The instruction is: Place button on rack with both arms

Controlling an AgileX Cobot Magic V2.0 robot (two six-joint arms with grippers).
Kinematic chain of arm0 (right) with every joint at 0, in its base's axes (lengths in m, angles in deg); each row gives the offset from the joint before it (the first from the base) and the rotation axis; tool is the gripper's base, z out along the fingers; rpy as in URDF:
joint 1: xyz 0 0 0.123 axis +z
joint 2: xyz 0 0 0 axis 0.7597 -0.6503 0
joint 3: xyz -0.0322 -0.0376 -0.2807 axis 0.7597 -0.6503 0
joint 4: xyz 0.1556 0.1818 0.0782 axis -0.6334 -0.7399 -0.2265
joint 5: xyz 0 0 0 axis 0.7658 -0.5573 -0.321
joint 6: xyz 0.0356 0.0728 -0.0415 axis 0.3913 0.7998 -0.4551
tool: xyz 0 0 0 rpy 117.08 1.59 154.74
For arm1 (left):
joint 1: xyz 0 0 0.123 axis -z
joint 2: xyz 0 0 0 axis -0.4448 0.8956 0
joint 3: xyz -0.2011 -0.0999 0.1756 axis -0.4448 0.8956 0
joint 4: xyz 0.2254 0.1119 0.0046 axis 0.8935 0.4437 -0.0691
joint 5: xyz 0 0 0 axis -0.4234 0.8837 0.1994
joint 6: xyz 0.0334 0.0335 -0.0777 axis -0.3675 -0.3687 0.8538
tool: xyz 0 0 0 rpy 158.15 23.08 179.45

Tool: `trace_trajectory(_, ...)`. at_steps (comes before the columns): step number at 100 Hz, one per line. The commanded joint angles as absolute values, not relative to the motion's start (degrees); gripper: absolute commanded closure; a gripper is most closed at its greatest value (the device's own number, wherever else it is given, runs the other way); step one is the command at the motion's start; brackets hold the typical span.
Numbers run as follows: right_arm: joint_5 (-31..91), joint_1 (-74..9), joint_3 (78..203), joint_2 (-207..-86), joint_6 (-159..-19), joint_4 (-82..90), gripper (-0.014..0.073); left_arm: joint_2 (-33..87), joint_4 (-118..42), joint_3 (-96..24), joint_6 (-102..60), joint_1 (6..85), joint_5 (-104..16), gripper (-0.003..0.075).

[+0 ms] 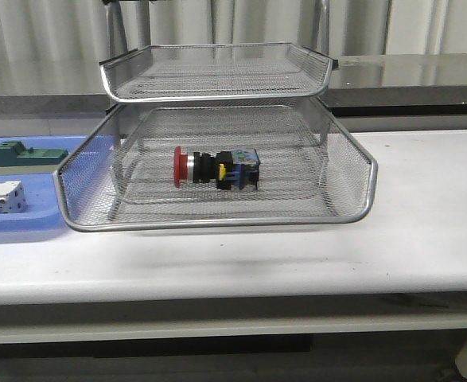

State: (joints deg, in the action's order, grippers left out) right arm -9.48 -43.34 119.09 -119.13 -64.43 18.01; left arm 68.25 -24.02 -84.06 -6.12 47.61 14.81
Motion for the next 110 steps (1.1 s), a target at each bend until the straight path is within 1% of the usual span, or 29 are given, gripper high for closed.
trace_trajectory(1, -5.9, -43.8, 120.4, -119.2, -64.5, 18.0, 0.0662, 62.0, -26.1, -82.2, -5.5, 44.3, 16.5, 0.0195)
trace_trajectory(19, -5.9, -43.8, 120.4, -119.2, -64.5, 18.0, 0.0662, 53.8, -26.2, -70.9, -5.5, 36.9, 11.4, 0.0195)
trace_trajectory(47, -5.9, -43.8, 120.4, -119.2, -64.5, 18.0, 0.0662, 35.0, -27.7, -47.7, -4.1, 27.5, -3.7, 0.0195)
trace_trajectory(55, -5.9, -43.8, 120.4, -119.2, -64.5, 18.0, 0.0662, 28.6, -28.3, -40.0, -4.1, 25.6, -9.9, 0.0195)
trace_trajectory(81, -5.9, -43.8, 120.4, -119.2, -64.5, 18.0, 0.0662, 8.5, -28.7, -21.1, -4.0, 23.6, -28.3, 0.0195)
trace_trajectory(103, -5.9, -43.8, 120.4, -119.2, -64.5, 18.0, 0.0662, -2.8, -28.7, -11.1, -4.0, 23.6, -35.2, 0.0195)
trace_trajectory(110, -5.9, -43.8, 120.4, -119.2, -64.5, 18.0, 0.0662, -5.9, -28.7, -7.0, -4.0, 23.6, -39.6, 0.0195)
